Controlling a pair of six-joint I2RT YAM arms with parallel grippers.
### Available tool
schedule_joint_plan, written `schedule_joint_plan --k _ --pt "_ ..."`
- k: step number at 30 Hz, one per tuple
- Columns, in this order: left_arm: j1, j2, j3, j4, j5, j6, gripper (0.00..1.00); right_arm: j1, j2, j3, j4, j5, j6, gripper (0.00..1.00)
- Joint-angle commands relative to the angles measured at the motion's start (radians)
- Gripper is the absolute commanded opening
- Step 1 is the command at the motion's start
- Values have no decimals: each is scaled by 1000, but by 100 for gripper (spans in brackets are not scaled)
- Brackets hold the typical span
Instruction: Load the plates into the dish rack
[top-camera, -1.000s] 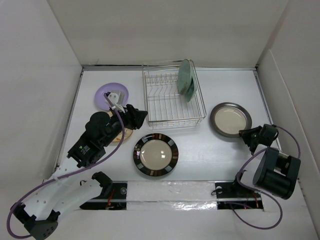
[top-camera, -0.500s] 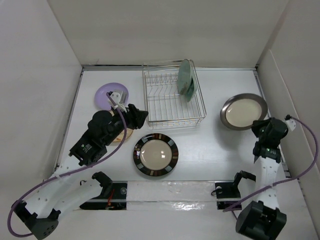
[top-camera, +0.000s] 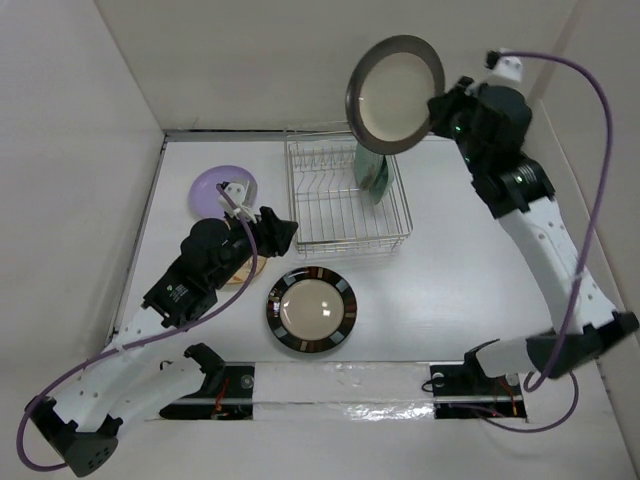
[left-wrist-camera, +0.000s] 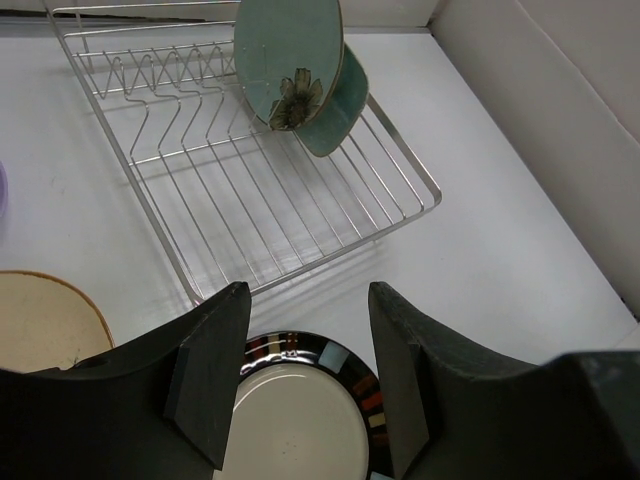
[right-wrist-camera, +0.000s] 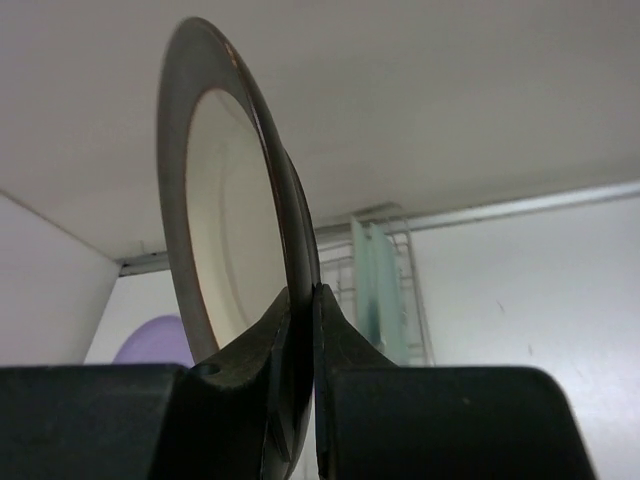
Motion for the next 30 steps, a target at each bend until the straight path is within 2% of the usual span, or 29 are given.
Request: schedule_joint_plan --k 1,5,7,11,21,30 --pt "-6 -8 2 31 -15 14 48 102 186 276 -28 253 -149 0" --pt "-6 -9 1 37 -1 11 48 121 387 557 -160 292 -175 0" --pt "-6 -8 -1 38 13 9 48 151 485 698 -192 371 -222 0" --pt "-6 -17 4 37 1 9 48 200 620 863 -228 512 -305 0" --pt "-6 -18 2 37 8 8 48 275 771 877 -114 730 -497 0" --pt "-6 -14 2 38 11 8 48 314 865 872 -45 790 -611 0"
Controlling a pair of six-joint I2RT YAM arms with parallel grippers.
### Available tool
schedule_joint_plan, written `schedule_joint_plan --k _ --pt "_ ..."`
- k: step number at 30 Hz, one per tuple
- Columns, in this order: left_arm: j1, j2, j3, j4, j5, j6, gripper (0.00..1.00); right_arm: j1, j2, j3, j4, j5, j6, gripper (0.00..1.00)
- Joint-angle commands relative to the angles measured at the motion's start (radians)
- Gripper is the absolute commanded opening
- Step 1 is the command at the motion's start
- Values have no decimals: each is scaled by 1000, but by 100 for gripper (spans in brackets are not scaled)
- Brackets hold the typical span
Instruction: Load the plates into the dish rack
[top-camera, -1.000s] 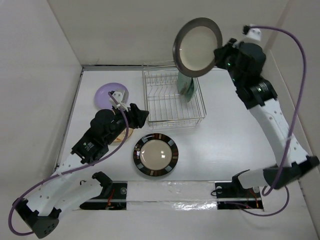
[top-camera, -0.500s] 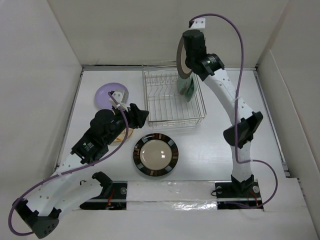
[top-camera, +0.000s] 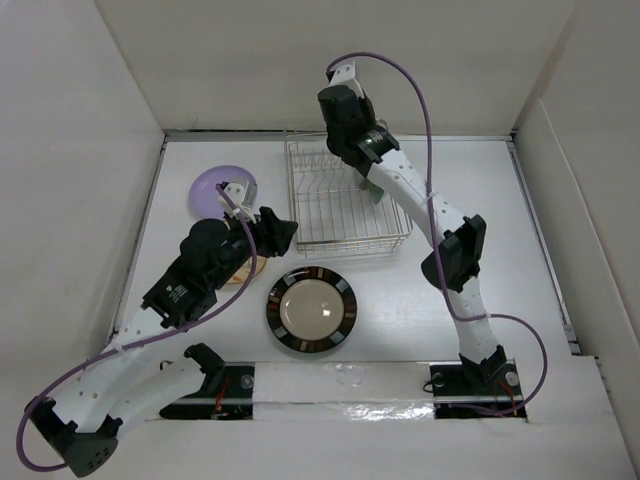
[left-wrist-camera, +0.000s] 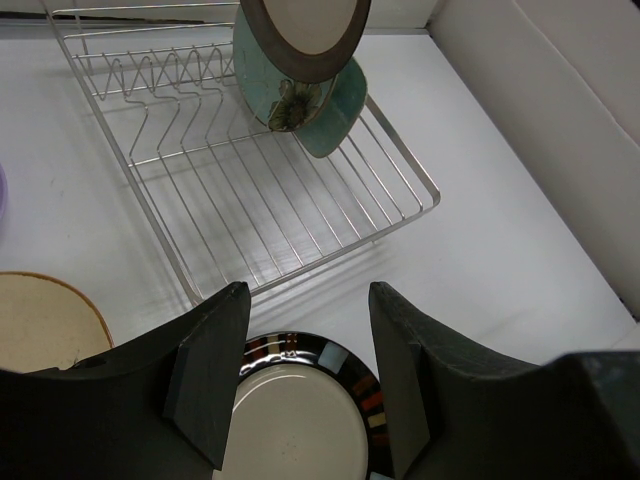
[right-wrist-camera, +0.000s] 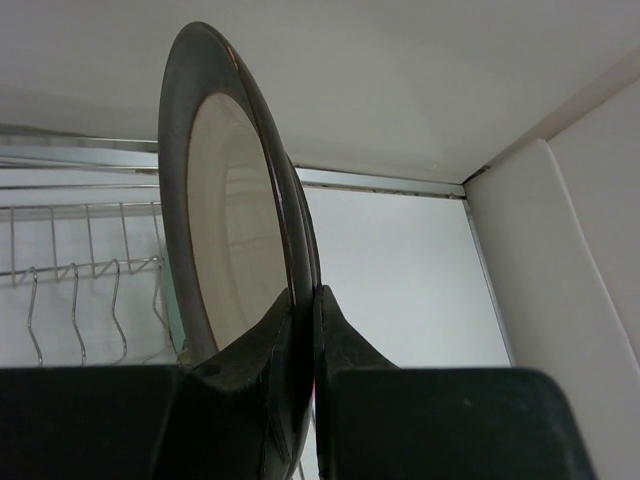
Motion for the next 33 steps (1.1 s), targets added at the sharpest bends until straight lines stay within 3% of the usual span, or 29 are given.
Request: schedule_joint_plan --k 1,10,23,26,33 --pt "-6 -9 1 38 10 5 48 10 -29 77 192 103 -64 0" --pt "-6 -4 -3 44 26 3 48 10 12 33 187 86 -48 0" --pt "-6 -7 -3 43 16 3 48 -18 -19 -157 101 -92 270 0" --pt "-6 -7 -3 44 18 3 48 -7 -14 -182 115 -78 258 0" --pt "-6 -6 -3 44 19 2 48 16 -6 -116 152 129 132 0"
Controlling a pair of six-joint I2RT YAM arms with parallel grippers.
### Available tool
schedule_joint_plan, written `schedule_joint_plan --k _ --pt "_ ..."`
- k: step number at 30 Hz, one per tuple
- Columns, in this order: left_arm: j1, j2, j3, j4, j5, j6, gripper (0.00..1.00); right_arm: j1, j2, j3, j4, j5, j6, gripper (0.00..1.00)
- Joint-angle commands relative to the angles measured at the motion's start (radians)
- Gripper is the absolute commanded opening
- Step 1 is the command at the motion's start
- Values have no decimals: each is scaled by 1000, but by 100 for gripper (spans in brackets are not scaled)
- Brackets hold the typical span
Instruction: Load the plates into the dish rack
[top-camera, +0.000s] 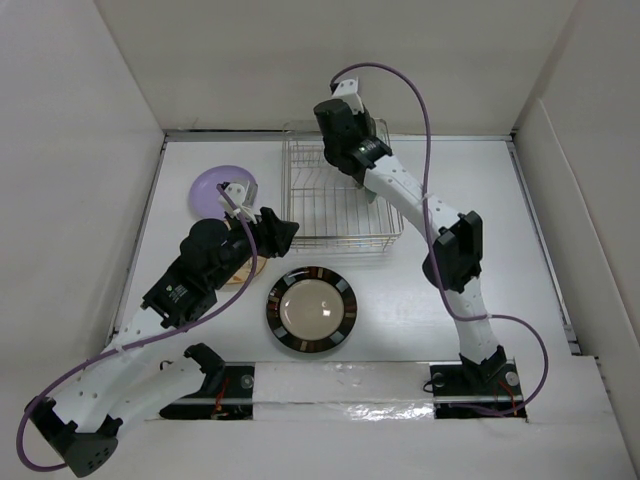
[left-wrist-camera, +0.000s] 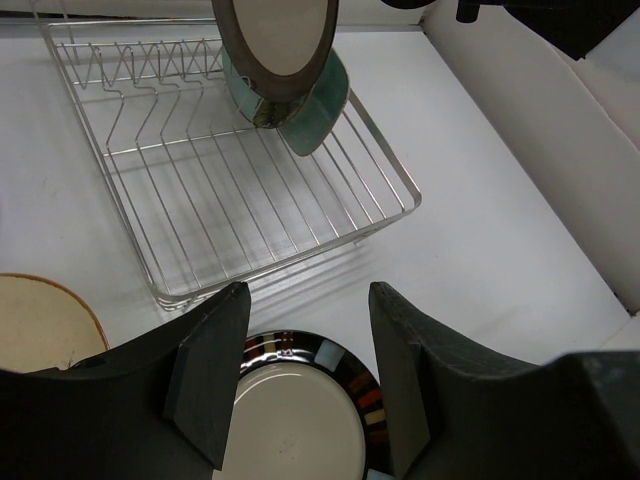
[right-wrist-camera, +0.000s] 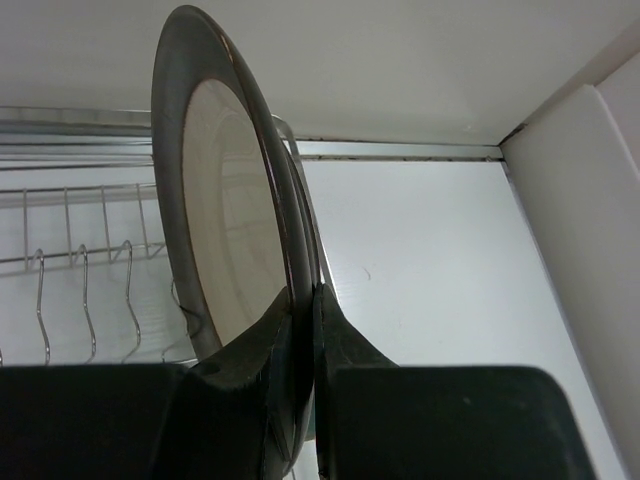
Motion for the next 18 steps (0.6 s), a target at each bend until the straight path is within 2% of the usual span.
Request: schedule_joint_plan --k 1,5,9,18 --pt "-6 -6 -3 43 6 2 48 13 -3 73 72 124 -37 0" --pt "-6 -4 -3 43 6 2 48 13 -20 104 38 160 -80 0" --pt "-6 -3 -6 45 12 2 48 4 -31 67 4 167 -62 0" --pt "-6 17 -9 43 -9 0 48 4 32 73 -25 68 26 0"
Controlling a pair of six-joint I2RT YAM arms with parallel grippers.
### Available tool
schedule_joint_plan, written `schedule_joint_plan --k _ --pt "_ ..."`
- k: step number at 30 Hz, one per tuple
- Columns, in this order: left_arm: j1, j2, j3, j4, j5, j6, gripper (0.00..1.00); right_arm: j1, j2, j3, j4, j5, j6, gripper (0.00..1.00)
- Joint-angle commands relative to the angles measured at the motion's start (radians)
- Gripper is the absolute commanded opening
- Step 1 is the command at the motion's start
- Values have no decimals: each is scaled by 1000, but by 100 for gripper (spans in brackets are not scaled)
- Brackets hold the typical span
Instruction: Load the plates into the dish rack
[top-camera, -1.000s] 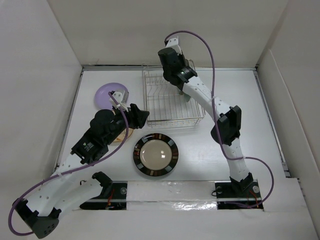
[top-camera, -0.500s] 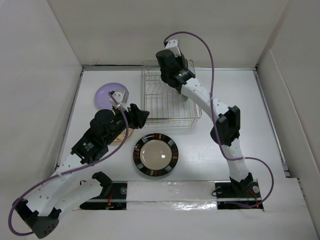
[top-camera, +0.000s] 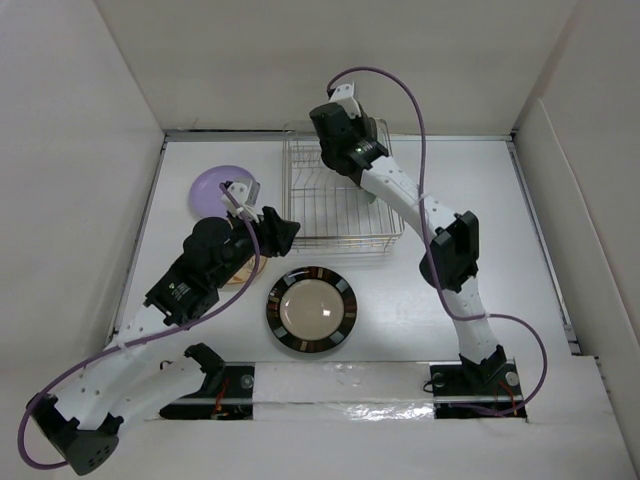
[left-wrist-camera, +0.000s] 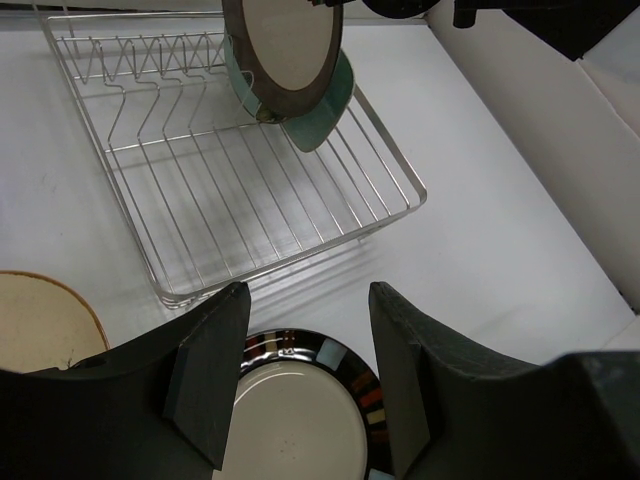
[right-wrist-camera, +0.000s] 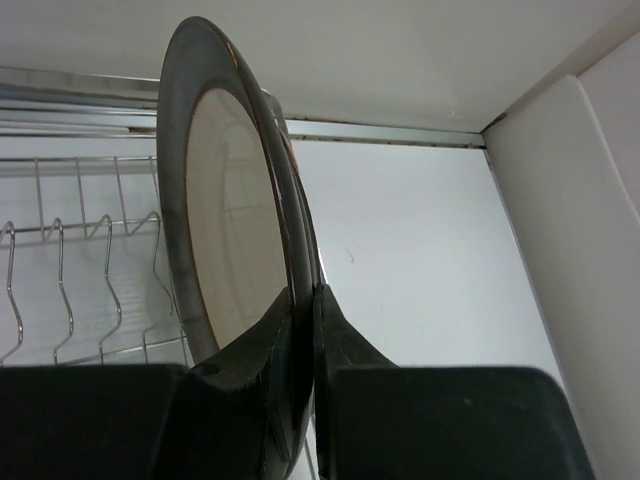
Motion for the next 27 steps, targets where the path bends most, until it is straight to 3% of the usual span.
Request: schedule_joint_plan --k 1,7,10,15,20,21,22,23,25,27 --pt "-6 4 -9 40 -14 2 48 -16 34 59 50 10 39 0" --pt "-6 25 -7 32 -30 5 48 -47 50 -25 66 -116 179 0" --pt "-6 36 -9 34 -22 4 48 -67 16 -152 105 -157 211 0" --pt "-6 50 -7 32 -17 2 48 -96 -117 -436 258 -202 178 0" --pt "-6 55 -6 34 -13 2 48 -131 -221 -536 278 -286 174 1" --pt "-6 56 -6 34 -13 2 48 -146 -234 -536 260 -306 181 10" --pt "-6 58 -6 34 -13 1 48 -156 -253 -527 249 -332 185 32" --pt "-6 59 -6 34 -11 2 48 -156 -263 -519 242 -339 190 42" --pt "-6 61 -4 34 -13 1 48 -156 -286 -504 237 -365 185 59" --pt "-6 61 -4 32 -14 2 48 -156 -320 -462 208 -375 191 63"
